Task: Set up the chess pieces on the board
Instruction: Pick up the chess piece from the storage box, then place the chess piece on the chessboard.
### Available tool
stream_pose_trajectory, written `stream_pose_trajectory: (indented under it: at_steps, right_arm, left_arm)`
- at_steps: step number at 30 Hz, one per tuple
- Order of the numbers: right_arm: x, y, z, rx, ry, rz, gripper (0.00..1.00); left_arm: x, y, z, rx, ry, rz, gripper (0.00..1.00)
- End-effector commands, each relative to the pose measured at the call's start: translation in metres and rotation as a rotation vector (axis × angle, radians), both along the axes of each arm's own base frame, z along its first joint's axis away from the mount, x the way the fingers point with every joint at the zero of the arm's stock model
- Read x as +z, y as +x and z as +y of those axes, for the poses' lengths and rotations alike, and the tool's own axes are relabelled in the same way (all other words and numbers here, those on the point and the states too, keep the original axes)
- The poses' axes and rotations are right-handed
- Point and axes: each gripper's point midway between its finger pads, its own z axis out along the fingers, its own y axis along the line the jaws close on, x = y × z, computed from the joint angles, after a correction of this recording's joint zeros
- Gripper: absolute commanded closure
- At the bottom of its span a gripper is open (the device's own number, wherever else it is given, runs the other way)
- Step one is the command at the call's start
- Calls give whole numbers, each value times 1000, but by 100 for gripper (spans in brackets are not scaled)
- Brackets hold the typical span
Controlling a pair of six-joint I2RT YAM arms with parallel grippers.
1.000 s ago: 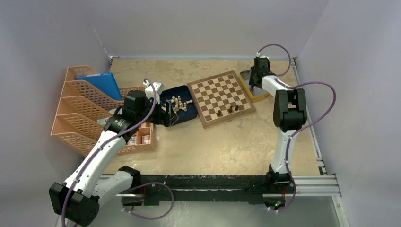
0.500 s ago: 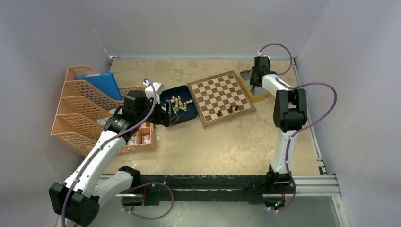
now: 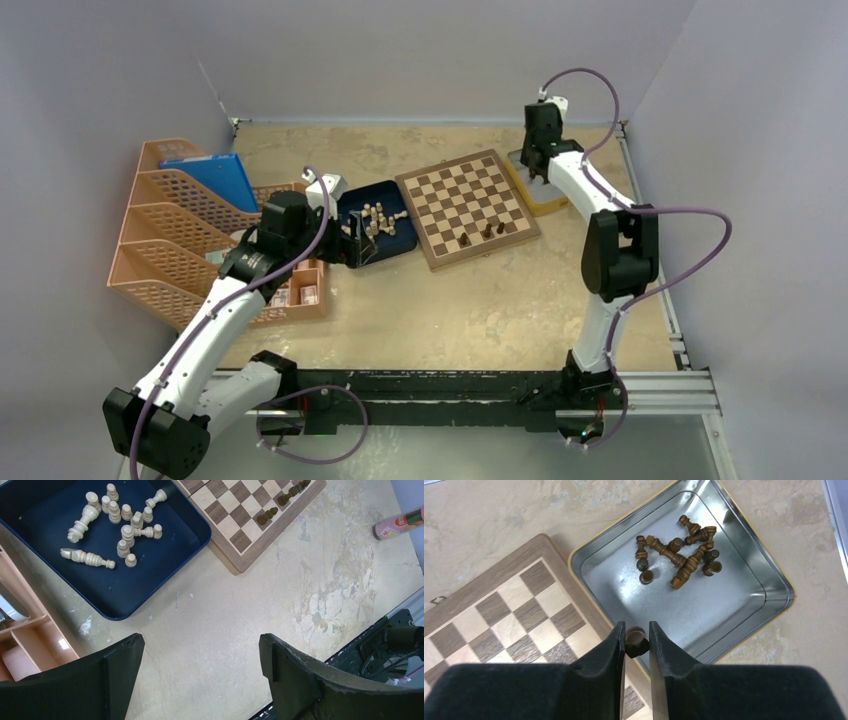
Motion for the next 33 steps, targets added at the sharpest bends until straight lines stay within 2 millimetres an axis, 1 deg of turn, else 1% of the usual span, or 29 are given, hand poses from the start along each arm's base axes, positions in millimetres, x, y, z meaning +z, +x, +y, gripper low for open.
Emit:
stream_pose_trajectory:
  at_steps: [1, 4, 7, 11, 14, 16, 20, 24, 28, 33]
  right_arm:
    - [27, -21, -2, -81, -57, -25, 82]
    - [29, -36, 13, -48, -30, -25, 82]
    - [25, -52, 26, -18, 0, -15, 82]
    - [20, -71, 31, -10, 16, 2, 82]
    - [10, -86, 41, 15, 47, 18, 82]
    - [-1, -99, 46, 25, 58, 34, 82]
    - [-21, -115, 49, 25, 80, 64, 81]
    - [-31, -118, 54, 23, 93, 71, 81]
    - [-38, -118, 61, 26, 101, 72, 81]
    - [-47, -115, 63, 25, 93, 78, 80]
  left_arm:
    - [15, 1, -5, -17, -28, -51, 15]
    - [16, 1, -4, -17, -29, -54, 15]
    - [17, 0, -5, -19, -32, -56, 15]
    - [17, -1, -6, -22, -34, -57, 15]
    - [19, -1, -7, -26, -36, -62, 15]
    - [19, -2, -7, -27, -36, -61, 15]
    - [20, -2, -7, -30, -38, -66, 15]
    - [20, -3, -8, -35, -39, -65, 15]
    - [20, -3, -8, -32, -36, -67, 15]
    - [20, -3, -8, -32, -34, -66, 15]
